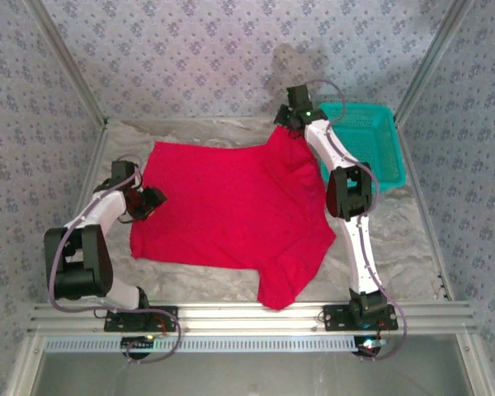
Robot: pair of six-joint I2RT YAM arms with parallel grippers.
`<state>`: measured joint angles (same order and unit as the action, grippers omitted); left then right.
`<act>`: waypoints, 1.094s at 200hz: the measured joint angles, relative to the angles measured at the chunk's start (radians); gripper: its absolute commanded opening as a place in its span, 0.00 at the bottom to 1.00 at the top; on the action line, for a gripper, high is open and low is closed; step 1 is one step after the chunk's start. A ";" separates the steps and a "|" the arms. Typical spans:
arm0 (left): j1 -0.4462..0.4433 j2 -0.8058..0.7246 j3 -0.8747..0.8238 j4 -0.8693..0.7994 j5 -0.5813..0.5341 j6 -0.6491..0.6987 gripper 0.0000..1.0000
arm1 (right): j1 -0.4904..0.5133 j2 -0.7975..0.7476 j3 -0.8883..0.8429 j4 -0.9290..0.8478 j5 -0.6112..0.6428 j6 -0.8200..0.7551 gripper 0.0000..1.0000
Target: Fold the inside-out t-shirt
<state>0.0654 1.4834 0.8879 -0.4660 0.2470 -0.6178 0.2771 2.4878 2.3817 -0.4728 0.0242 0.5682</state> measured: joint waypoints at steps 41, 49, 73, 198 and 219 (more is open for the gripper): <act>-0.010 0.000 0.000 -0.005 -0.001 -0.009 0.49 | -0.038 0.095 0.174 0.132 -0.115 0.121 0.61; -0.014 0.000 -0.001 -0.002 -0.001 -0.015 0.49 | -0.047 0.138 0.237 0.145 -0.141 0.144 0.63; -0.028 -0.004 -0.003 0.009 -0.004 -0.039 0.49 | -0.066 0.193 0.282 0.129 -0.211 0.190 0.65; -0.035 0.203 0.137 0.126 0.053 -0.124 0.48 | 0.115 -0.325 -0.590 -0.047 -0.209 0.059 0.62; -0.014 0.278 0.193 0.109 0.024 -0.112 0.48 | 0.101 -0.278 -0.598 -0.045 -0.186 0.057 0.62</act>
<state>0.0509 1.7618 1.0809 -0.3573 0.2714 -0.7300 0.3786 2.2097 1.7836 -0.5182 -0.1616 0.6250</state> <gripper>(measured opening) 0.484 0.621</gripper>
